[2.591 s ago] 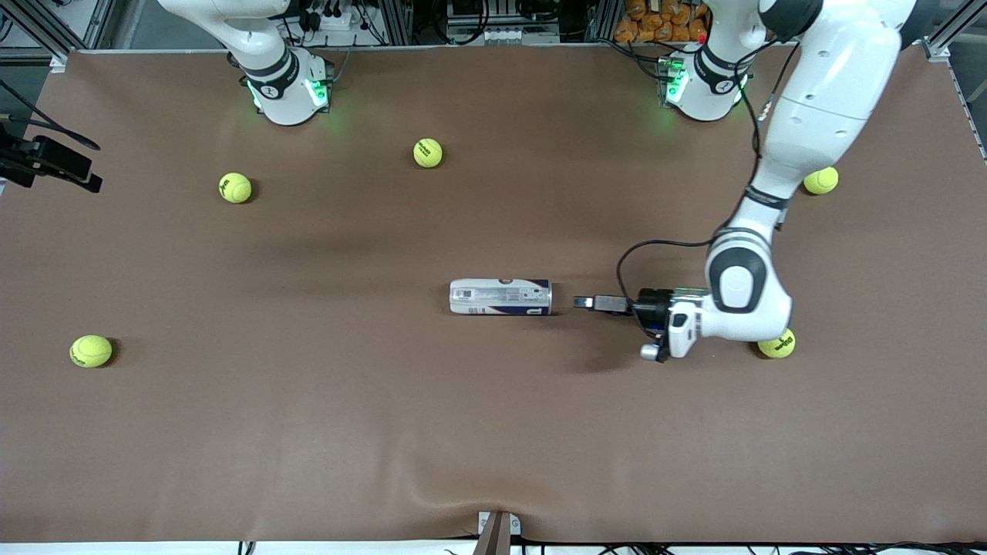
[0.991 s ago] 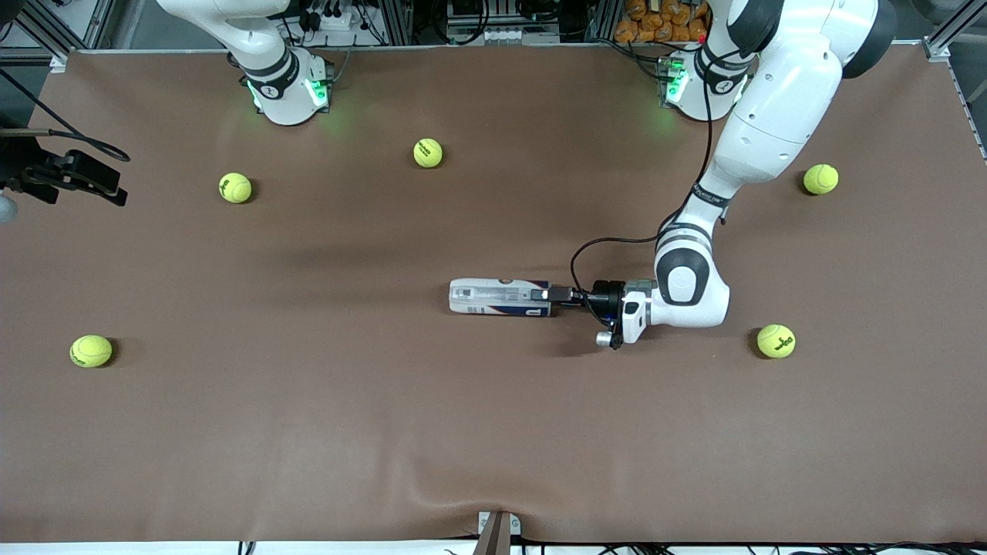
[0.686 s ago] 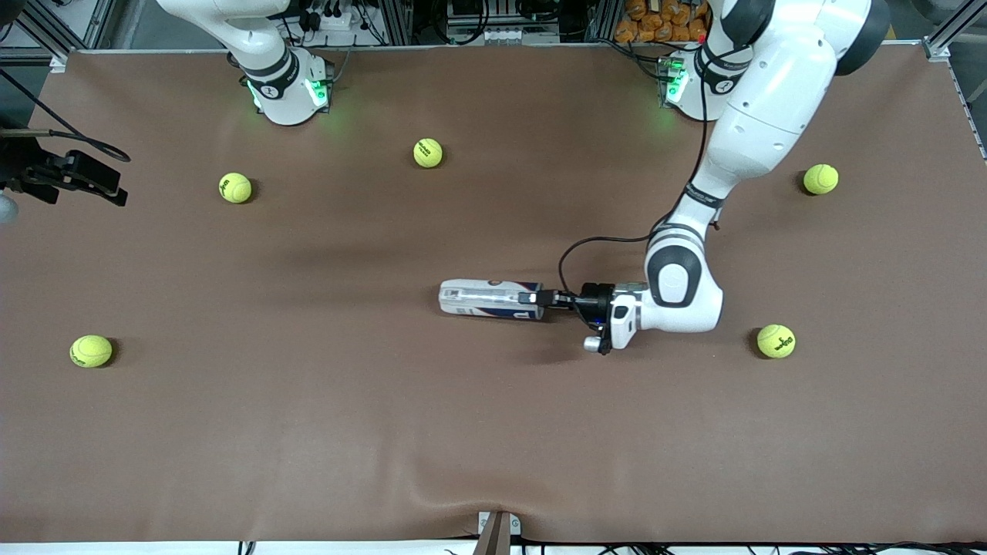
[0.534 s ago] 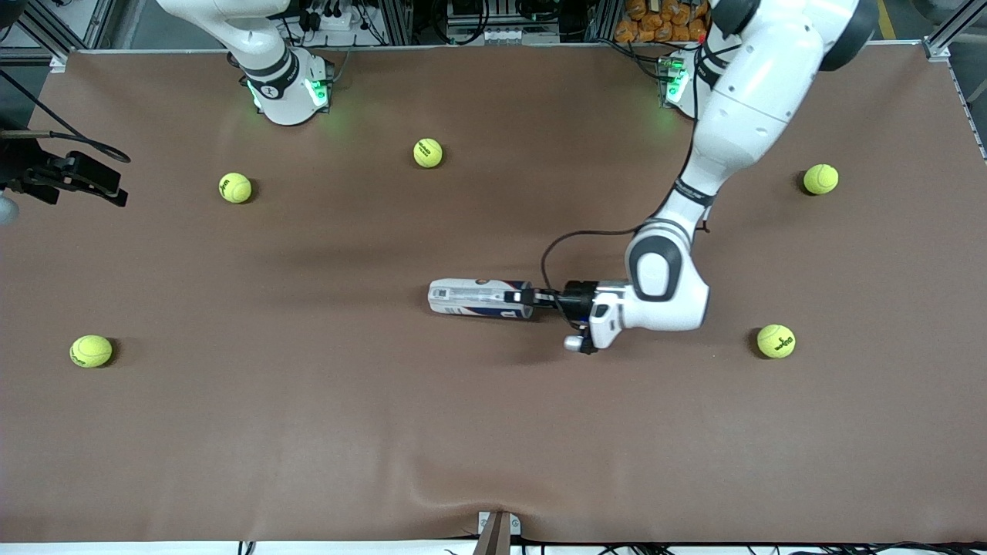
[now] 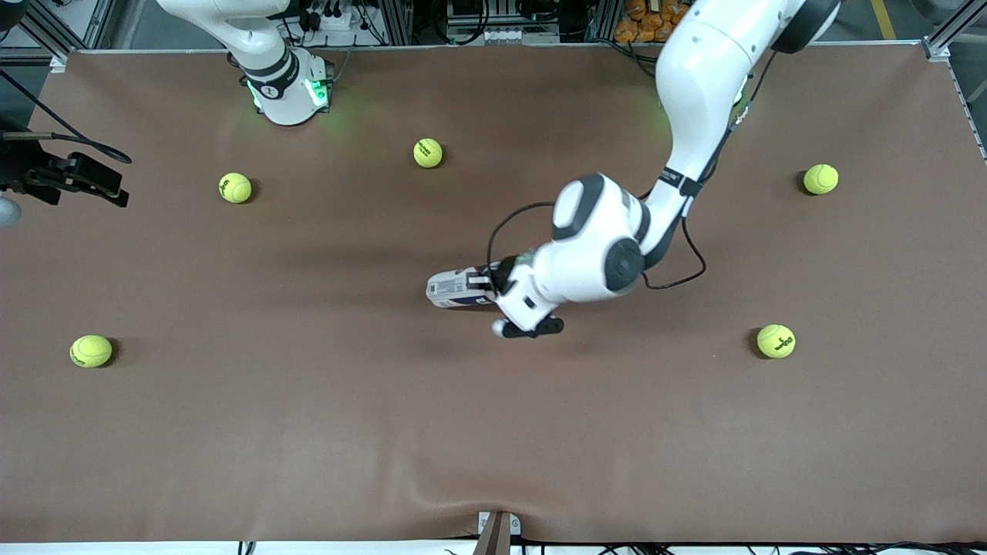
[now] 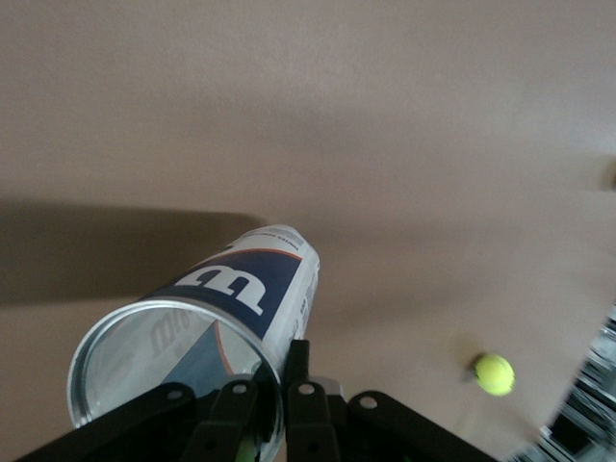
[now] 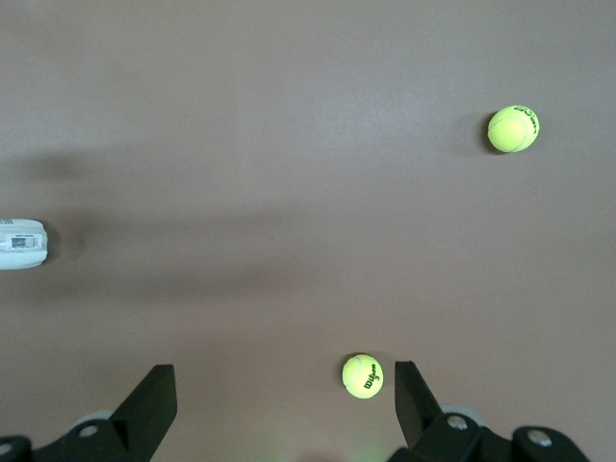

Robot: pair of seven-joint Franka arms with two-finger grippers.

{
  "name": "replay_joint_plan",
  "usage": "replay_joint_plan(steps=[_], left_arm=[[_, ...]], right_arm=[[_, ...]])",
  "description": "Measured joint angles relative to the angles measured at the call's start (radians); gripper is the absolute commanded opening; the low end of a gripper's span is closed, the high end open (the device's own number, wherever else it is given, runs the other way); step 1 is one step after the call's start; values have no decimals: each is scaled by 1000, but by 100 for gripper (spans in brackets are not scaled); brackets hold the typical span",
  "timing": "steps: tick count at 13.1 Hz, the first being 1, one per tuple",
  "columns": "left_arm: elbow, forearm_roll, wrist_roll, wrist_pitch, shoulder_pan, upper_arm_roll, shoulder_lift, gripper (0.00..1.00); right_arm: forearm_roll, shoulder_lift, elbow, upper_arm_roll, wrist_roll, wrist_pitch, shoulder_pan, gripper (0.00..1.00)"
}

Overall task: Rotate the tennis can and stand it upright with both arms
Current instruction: 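Lift the can with the left gripper and rotate it upright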

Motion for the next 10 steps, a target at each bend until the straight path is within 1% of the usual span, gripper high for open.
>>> replay_joint_plan(steps=[3,6,8,10], left_arm=[[8,191,-200,-30,-44,-1,-60,0],[8,411,-410,-73,-154,15,-72,0],[9,486,-485,-116,-216,34,-72,0],[9,567,-527,-174,-274,79,-72,0]], right_arm=[[0,0,-1,0,0,0,0,100],[0,0,-2,1,0,0,0,100],[0,1,-2,1,0,0,0,100],[0,1,-2,1,0,0,0,100]])
